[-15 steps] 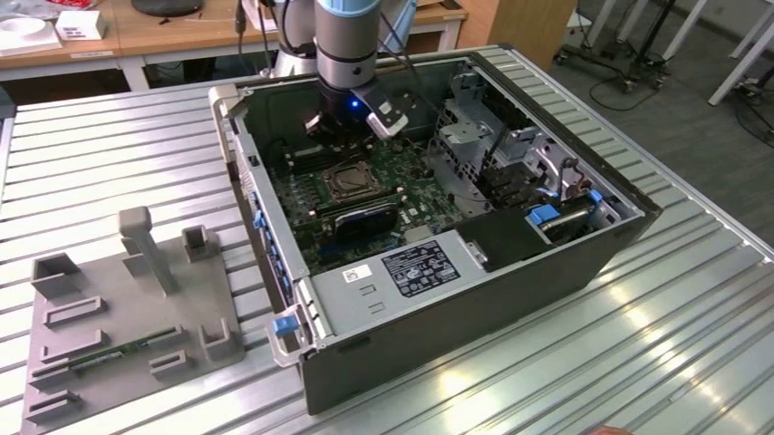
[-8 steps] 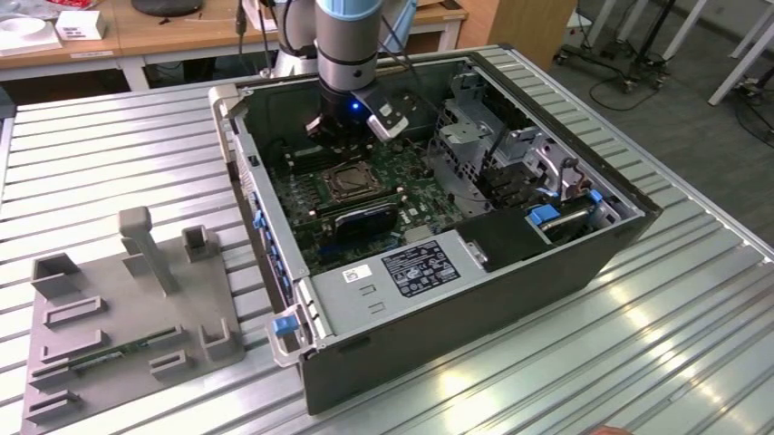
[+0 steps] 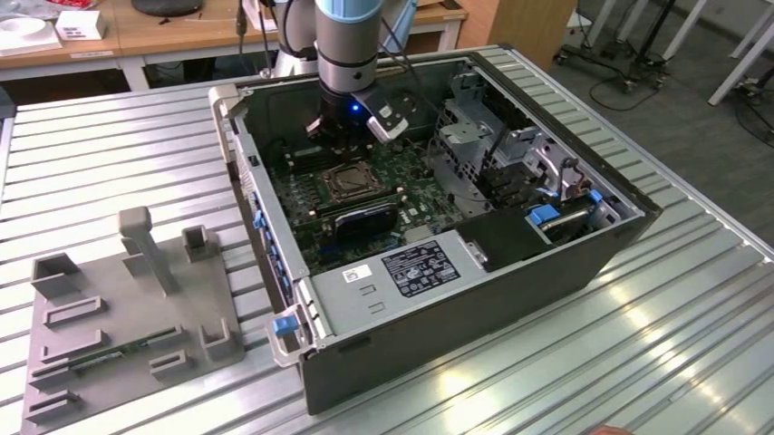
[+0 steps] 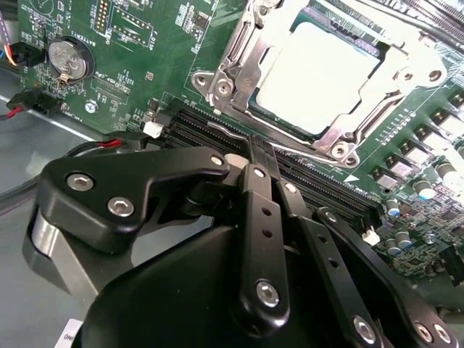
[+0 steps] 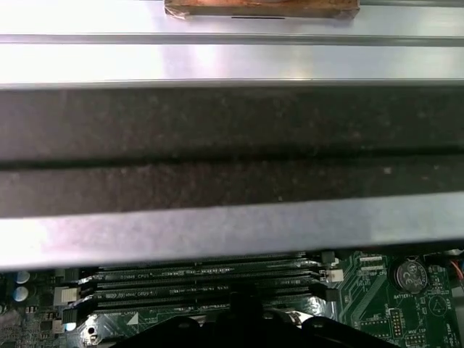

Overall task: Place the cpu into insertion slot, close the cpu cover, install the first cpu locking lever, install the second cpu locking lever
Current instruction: 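Install the first cpu locking lever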

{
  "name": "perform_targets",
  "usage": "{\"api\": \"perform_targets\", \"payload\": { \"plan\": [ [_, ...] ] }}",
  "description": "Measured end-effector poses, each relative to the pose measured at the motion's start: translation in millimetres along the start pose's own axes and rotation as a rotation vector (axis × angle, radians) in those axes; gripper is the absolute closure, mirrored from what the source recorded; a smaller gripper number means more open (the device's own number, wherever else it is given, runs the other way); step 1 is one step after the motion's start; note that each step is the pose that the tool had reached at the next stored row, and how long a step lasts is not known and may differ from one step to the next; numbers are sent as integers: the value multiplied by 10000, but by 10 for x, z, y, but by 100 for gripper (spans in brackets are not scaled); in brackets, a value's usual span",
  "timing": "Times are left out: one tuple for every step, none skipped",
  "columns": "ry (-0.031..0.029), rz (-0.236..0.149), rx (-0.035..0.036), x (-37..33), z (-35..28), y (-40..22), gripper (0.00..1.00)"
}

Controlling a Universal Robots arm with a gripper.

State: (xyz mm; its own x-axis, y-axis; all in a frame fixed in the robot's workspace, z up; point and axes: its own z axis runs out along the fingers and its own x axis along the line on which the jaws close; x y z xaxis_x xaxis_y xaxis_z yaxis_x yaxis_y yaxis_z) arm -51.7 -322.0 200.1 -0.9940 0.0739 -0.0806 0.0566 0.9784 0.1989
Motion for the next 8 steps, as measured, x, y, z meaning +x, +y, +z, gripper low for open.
{"api": "perform_targets", "payload": {
  "plan": [
    [0,0,1,0,6,-1,90],
    [-1,0,1,1,13,-3,90],
    [0,0,2,2,20,-4,90],
    [-1,-1,1,2,26,-6,90],
    [-1,0,2,3,31,-8,90],
    [0,0,4,3,33,-9,90],
    [0,0,5,3,33,-9,90],
    [0,0,6,3,34,-9,90]
  ]
}}
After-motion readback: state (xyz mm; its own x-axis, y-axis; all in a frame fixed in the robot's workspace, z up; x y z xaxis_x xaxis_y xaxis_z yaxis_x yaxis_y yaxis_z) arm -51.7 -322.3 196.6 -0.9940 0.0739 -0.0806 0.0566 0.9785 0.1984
